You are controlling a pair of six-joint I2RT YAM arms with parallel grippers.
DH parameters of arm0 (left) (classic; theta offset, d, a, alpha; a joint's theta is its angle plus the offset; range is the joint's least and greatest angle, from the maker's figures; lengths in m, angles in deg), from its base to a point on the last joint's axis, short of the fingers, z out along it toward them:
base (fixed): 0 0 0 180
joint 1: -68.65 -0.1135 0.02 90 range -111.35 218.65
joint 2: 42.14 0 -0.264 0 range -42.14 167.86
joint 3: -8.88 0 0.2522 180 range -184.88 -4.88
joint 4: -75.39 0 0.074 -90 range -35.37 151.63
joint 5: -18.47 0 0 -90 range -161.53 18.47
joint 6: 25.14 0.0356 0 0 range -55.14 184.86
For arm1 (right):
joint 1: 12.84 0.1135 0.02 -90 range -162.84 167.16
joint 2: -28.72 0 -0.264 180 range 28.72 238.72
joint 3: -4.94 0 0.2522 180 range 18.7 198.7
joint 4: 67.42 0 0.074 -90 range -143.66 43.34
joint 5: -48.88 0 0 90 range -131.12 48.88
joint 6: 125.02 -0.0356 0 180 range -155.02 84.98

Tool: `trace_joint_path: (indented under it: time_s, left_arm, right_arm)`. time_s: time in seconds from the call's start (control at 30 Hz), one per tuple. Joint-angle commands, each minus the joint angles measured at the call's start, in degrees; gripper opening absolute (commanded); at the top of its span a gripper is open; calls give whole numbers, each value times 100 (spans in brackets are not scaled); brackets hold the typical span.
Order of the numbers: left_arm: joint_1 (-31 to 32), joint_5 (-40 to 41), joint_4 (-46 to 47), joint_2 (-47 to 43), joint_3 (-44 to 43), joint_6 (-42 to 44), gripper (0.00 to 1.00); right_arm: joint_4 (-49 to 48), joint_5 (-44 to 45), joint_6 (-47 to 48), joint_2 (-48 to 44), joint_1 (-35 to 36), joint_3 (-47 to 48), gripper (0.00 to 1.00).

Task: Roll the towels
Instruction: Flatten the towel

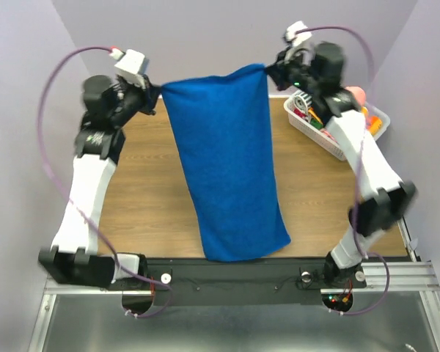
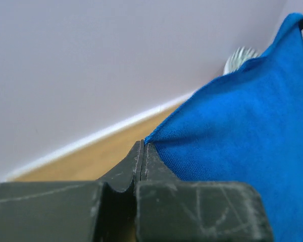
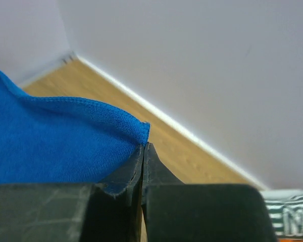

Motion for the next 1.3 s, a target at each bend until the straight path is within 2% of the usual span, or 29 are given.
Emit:
trace_joint_path:
  time_s: [0.0,0.07,0.13,0.17,0.2,0.23,0.27,0.3,0.37,0.43,0.47,0.5,0.57,0.67,0.7,0.77,0.8,0.87,0.9,1.0,1.07,1.17,1.27]
  left_arm:
    - [-13,608,449,677,639,126,0]
    - [-39,951,703,924,990,241,0]
    - [-171,1153,1062,1381,1158,338,0]
    - [-224,1180,1151,1809,1237,355,0]
    - [-276,1232,1205,1813,1212,338,0]
    - [-425,1189,1223,2292,1072,294,0]
    - [-487,1163,1214,2549,975,303,0]
    - [-557,1163,1205,3021,904,303,0]
    - [-830,1110,1162,3490,580,154,0]
    - [-953,961,1004,4053,386,92,0]
    - [-1049,952,951,4185,229,74,0]
    - [-1076,969,915,4299,192,109,0]
    - [-1181,1152,854,4511,218,127,0]
    - [-1401,1268,854,4503,420,74,0]
    - [-1454,1259,793,4485,464,39,0]
    - [-1524,1339,678,4433,631,-5,0]
    - [-1594,1321,634,4345,701,-49,0]
    - [-1656,1260,581,4239,946,-110,0]
    - [-1674,1207,538,4134,1017,-119,0]
    - [-1683,996,222,3941,1237,-172,0]
    - [-1683,873,-7,3757,1413,-207,0]
    - [-1701,855,-95,3536,1650,-164,0]
    - [-1735,873,-297,3448,1625,-102,0]
  right_arm:
    - [-592,212,183,1080,-31,124,1]
    - [-663,204,175,1982,-40,571,1]
    - [-759,247,122,2644,-31,1175,1]
    - [-864,291,44,3265,-31,1371,1]
    - [-883,274,-36,3558,-31,1634,1]
    - [-900,248,-132,4135,-23,2063,1]
    - [-926,256,-211,4141,-14,2311,1]
    - [-927,248,-308,4611,-5,2539,1]
    - [-953,317,-344,4957,56,2867,1]
    - [-1032,634,-143,5099,258,2797,31]
    - [-1032,704,-20,5073,302,2675,50]
    - [-1023,783,-19,5021,320,2595,77]
    - [-954,1098,112,4662,320,2159,88]
    - [-787,1197,560,3634,320,1262,88]
    - [-673,979,683,3335,320,562,88]
    - [-383,706,834,2404,320,-188,84]
    - [79,304,860,2114,338,-740,76]
    - [635,-41,817,1717,390,-1165,68]
    - [1247,-216,895,1428,512,-1359,64]
    - [2303,-674,1097,1198,959,-1869,61]
    - [2544,-684,1202,1083,1328,-2359,61]
    - [2527,-543,1098,1082,1655,-2748,61]
    - [2519,-465,1010,1284,1936,-2907,56]
